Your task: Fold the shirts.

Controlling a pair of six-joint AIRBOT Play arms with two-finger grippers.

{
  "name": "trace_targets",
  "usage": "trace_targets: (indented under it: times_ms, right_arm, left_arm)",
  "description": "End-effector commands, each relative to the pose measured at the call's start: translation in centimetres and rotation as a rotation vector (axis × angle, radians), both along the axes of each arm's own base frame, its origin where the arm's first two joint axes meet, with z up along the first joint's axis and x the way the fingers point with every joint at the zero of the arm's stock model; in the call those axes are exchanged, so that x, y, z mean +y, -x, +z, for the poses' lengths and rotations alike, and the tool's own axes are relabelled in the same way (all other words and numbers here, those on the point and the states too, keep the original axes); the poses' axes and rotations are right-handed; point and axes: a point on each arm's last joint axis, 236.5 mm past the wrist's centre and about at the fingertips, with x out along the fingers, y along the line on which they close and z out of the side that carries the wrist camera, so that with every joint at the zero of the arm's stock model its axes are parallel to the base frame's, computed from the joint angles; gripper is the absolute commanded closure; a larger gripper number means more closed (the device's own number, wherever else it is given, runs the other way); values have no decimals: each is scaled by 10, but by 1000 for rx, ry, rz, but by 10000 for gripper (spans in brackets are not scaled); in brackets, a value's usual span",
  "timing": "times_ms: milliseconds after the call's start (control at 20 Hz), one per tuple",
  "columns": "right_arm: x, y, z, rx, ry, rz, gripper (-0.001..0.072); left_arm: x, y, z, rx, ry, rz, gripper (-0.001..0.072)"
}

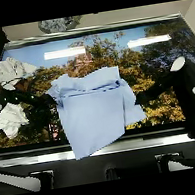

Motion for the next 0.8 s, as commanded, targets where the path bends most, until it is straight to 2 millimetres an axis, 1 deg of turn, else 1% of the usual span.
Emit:
trace_targets:
  times_ms: [0, 100, 150, 200, 250, 300, 400, 450, 550, 650, 700, 750]
  right_arm:
    - [37, 48, -35, 54, -85, -59, 6]
    - [44, 63, -47, 93, -94, -61, 5]
    - [47, 70, -52, 110, -91, -51, 5]
    - [52, 78, -56, 126, -91, -40, 5]
    - [59, 84, -59, 140, -96, -32, 4]
    - [67, 89, -62, 146, -106, -24, 2]
    - [79, 98, -72, 158, -97, -22, 0]
    - [82, 99, -80, 163, -86, -49, 0]
    - [97, 96, -83, 161, -133, -114, 0]
    - [112, 87, -84, 135, -164, -157, 8]
    - [118, 81, -85, 121, -163, -184, 60]
    - [121, 73, -88, 81, -151, -198, 356]
  left_arm:
    - [-12, 15, -26, 24, -17, -24, 46]
    - [-16, 9, -30, -2, -31, -20, 59]
    - [-18, 4, -32, -22, -41, -15, 109]
    - [-19, -2, -34, -40, -50, -4, 109]
    - [-20, -6, -36, -50, -59, 14, 126]
    - [-19, -11, -37, -58, -66, 38, 293]
    - [-19, -12, -37, -57, -67, 45, 596]
    - [-19, -10, -36, -53, -64, 35, 673]
    - [-20, -8, -36, -51, -61, 27, 675]
    - [-20, -9, -34, -56, -62, 27, 676]
    - [-20, -9, -34, -56, -62, 27, 676]
    - [-20, -8, -33, -56, -61, 26, 676]
